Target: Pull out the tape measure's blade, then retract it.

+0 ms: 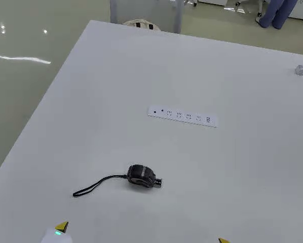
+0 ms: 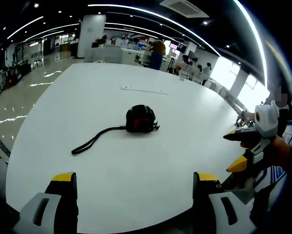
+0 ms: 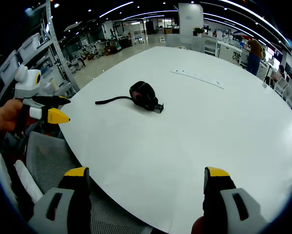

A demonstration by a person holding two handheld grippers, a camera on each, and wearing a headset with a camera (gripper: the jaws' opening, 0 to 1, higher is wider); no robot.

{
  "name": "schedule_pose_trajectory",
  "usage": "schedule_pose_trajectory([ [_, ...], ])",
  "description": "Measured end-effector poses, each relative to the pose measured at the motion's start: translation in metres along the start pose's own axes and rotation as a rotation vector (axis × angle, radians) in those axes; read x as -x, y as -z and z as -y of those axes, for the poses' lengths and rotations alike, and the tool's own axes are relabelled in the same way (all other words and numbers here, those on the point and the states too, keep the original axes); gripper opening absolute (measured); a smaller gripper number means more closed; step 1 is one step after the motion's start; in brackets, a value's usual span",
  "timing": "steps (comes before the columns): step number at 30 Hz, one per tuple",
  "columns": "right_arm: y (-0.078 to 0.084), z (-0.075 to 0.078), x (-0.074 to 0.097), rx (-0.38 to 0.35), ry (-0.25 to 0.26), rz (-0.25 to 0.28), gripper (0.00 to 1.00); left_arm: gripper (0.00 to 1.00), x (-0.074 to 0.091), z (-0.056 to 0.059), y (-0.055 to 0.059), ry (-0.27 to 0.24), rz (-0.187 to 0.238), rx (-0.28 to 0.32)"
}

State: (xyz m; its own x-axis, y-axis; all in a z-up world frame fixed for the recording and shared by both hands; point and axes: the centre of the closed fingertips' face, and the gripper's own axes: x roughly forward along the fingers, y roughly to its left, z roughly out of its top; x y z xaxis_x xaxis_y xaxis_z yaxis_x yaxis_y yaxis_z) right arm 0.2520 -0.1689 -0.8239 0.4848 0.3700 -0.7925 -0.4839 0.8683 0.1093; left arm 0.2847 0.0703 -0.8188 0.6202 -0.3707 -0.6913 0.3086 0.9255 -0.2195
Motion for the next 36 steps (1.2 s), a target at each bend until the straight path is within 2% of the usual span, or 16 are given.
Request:
schedule_pose_trajectory([
  [14,-0.012,0.009,-0.012,0.052,-0.007,0.0,1.0,0.95,-0.009,-0.003,-0.001,0.007,-0.008,-0.008],
  [21,-0.018,0.013,-0.018,0.07,-0.01,0.002,1.0,0.95,-0.012,-0.002,-0.006,0.013,-0.003,-0.015],
  [33,-0.022,0.015,-0.021,0.09,-0.016,0.0,1.0,0.95,-0.014,-0.003,-0.007,0.016,-0.003,-0.02],
  [34,-0.023,0.017,-0.026,0.121,-0.024,-0.01,1.0,0.95,-0.017,-0.004,-0.009,0.019,-0.004,-0.028],
  [36,-0.024,0.017,-0.027,0.124,-0.024,-0.01,1.0,0.95,-0.017,-0.004,-0.009,0.019,-0.004,-0.029],
])
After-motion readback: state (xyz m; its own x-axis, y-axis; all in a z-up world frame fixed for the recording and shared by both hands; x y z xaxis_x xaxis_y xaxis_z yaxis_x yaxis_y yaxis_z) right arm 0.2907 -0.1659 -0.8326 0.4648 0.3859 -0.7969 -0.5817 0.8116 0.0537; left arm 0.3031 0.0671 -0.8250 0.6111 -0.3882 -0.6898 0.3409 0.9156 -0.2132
